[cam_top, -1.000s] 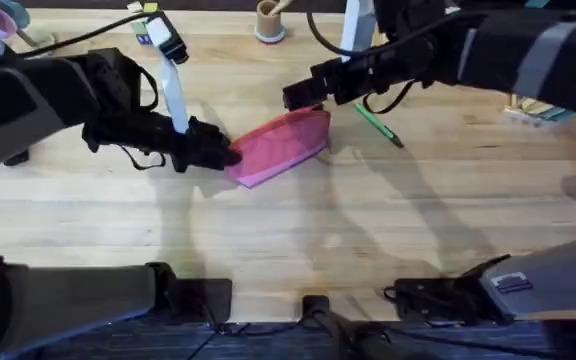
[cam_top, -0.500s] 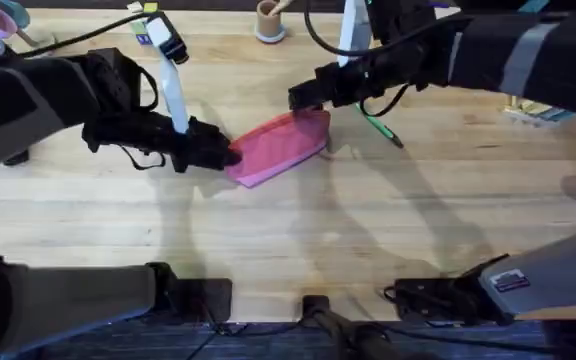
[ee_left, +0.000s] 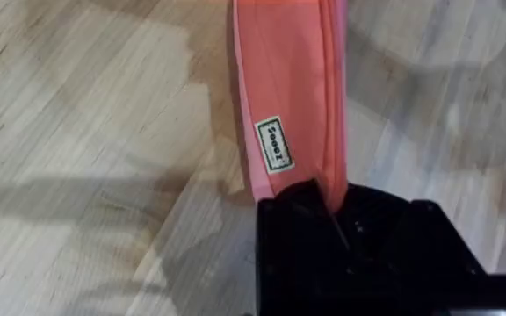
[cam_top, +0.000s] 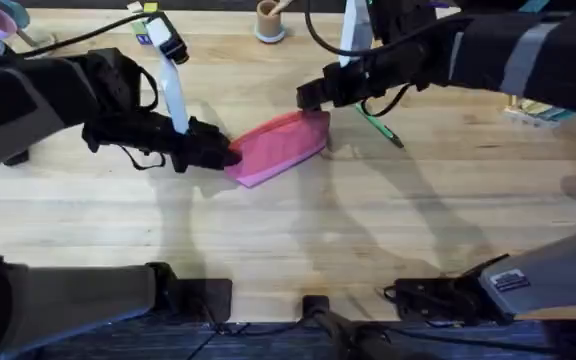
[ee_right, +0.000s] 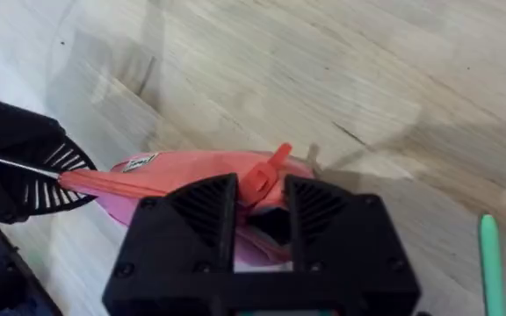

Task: Unzip the bag, pick up the pens from the table one at a time and place them inside, then zip the bag closed.

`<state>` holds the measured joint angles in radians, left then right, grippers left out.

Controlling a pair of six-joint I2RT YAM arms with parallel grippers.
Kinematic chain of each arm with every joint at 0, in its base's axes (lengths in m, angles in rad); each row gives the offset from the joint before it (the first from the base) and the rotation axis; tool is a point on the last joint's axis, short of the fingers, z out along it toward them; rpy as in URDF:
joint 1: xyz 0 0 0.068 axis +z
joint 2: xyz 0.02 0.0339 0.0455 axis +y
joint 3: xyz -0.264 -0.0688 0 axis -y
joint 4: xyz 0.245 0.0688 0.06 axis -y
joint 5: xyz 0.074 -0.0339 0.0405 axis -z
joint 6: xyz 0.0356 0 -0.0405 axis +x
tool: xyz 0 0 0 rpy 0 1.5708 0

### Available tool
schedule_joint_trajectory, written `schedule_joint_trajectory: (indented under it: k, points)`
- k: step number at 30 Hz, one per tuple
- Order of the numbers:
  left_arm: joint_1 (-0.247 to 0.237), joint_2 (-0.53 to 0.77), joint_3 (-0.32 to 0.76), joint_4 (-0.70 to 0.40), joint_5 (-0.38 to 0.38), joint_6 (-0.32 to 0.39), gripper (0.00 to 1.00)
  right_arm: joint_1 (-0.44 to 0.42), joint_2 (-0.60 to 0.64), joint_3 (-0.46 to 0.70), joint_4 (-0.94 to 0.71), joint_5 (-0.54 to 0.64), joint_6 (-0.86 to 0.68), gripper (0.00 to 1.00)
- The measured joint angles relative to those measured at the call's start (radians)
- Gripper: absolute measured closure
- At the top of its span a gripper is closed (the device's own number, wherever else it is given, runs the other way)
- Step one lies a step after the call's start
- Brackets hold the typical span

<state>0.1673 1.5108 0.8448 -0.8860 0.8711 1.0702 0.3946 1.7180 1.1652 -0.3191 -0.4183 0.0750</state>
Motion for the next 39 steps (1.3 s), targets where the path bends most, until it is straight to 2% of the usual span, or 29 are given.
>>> schedule_joint_trajectory:
  k: [5, 8, 27, 39]
  points:
    - [0.000, 0.000, 0.000, 0.000, 0.000, 0.000, 0.958, 0.000, 0.000, 0.000, -0.002, 0.002, 0.000, 0.891]
    - [0.000, 0.000, 0.000, 0.000, 0.000, 0.000, 0.958, 0.000, 0.000, 0.000, -0.002, 0.006, 0.000, 0.963]
    - [0.000, 0.000, 0.000, 0.000, 0.000, 0.000, 0.958, 0.000, -0.008, 0.017, -0.016, 0.007, 0.000, 0.968]
    - [-0.001, 0.000, 0.000, 0.011, 0.008, 0.000, 0.959, 0.007, -0.104, 0.050, -0.001, -0.024, 0.000, 0.970]
